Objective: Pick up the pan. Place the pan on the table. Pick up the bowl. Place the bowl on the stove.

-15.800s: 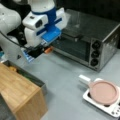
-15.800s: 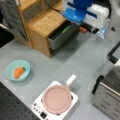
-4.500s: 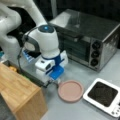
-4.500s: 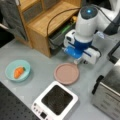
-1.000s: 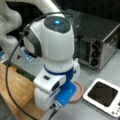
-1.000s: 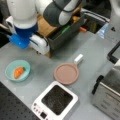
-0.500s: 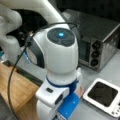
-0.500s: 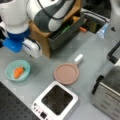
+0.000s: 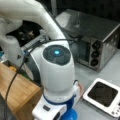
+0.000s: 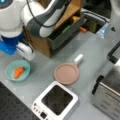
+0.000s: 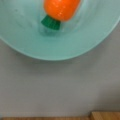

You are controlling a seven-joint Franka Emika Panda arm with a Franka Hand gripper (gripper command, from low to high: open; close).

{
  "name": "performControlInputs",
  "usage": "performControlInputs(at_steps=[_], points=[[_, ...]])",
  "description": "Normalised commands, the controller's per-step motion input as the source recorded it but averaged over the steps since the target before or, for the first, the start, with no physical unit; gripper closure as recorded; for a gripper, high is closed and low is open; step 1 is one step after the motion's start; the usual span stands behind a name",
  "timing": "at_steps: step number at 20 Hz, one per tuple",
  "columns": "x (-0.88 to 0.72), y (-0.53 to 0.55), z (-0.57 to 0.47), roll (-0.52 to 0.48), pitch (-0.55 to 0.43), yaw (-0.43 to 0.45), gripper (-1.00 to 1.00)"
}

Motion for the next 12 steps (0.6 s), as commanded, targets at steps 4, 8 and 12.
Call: performControlInputs(at_steps=[4,8,12], points=[[0.39,-0.46,-0.06,0.324,0.096,0.071,-1.00],[0.30,-0.36,-0.09,0.303,0.082,0.049,-1.00],[0.24,-0.25,-0.13,0.277,0.037,0.037,-1.00]])
